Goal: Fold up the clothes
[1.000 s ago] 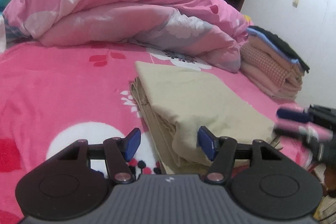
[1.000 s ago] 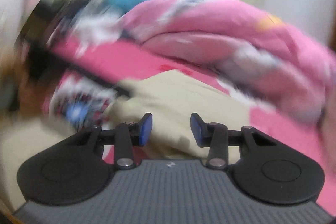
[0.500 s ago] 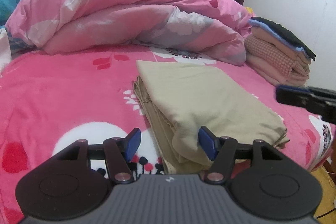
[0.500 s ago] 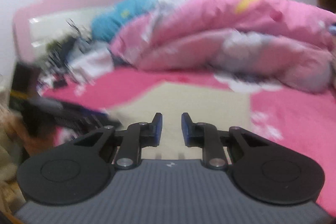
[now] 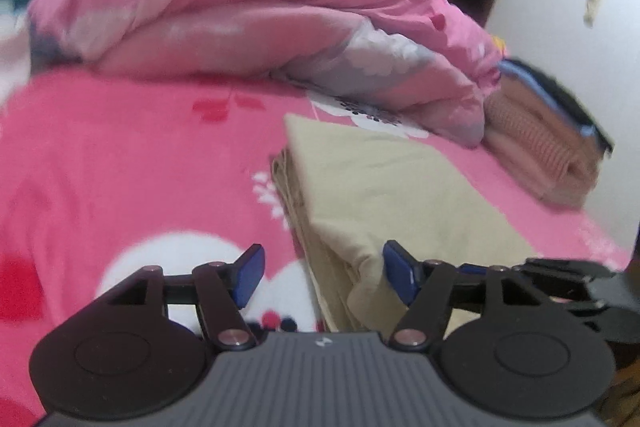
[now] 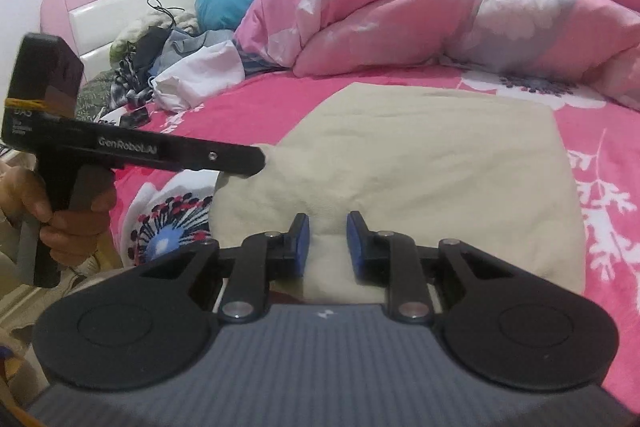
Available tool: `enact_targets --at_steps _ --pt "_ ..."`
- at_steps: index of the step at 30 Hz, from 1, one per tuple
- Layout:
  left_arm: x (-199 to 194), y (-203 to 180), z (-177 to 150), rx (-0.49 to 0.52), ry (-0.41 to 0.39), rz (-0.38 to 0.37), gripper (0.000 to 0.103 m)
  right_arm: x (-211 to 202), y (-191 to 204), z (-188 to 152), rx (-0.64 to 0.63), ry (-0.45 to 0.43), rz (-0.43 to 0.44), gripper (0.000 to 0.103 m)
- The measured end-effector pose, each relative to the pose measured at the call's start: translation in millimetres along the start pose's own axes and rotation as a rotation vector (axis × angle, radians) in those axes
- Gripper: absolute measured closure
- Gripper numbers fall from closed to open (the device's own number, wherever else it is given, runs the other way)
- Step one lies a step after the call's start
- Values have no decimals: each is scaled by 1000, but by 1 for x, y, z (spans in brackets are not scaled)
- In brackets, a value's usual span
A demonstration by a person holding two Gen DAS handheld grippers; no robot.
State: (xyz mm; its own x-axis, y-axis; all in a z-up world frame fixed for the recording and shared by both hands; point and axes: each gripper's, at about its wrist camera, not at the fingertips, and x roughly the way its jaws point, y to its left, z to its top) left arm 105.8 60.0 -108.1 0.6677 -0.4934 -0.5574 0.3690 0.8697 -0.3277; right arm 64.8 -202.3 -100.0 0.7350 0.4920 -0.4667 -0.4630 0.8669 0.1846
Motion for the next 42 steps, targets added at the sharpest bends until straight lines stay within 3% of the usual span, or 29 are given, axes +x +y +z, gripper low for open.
enact_targets --at_steps 7,12,16,21,24,34,36,38,42 --pt "-14 -5 2 -21 -26 5 40 1 0 -3 -15 -23 -1 83" --pt "-21 -29 20 58 -65 40 42 2 1 -3 -11 -25 -11 83" --pt "-2 -36 24 68 12 112 41 -7 3 8 2 -23 -33 81" --pt "21 -44 29 79 104 196 38 -30 -19 24 56 -111 -138 81" --pt "24 -45 30 83 117 213 35 -9 -46 10 112 16 -239 80" --pt "32 -62 32 162 133 292 35 -4 -64 41 160 4 -259 70" --pt "33 -65 33 178 137 304 35 17 -78 37 164 115 -268 68" --pt "34 -68 34 195 139 316 35 21 -81 47 118 139 -252 67" --pt "37 -71 34 204 140 342 32 19 -87 80 131 72 -230 60"
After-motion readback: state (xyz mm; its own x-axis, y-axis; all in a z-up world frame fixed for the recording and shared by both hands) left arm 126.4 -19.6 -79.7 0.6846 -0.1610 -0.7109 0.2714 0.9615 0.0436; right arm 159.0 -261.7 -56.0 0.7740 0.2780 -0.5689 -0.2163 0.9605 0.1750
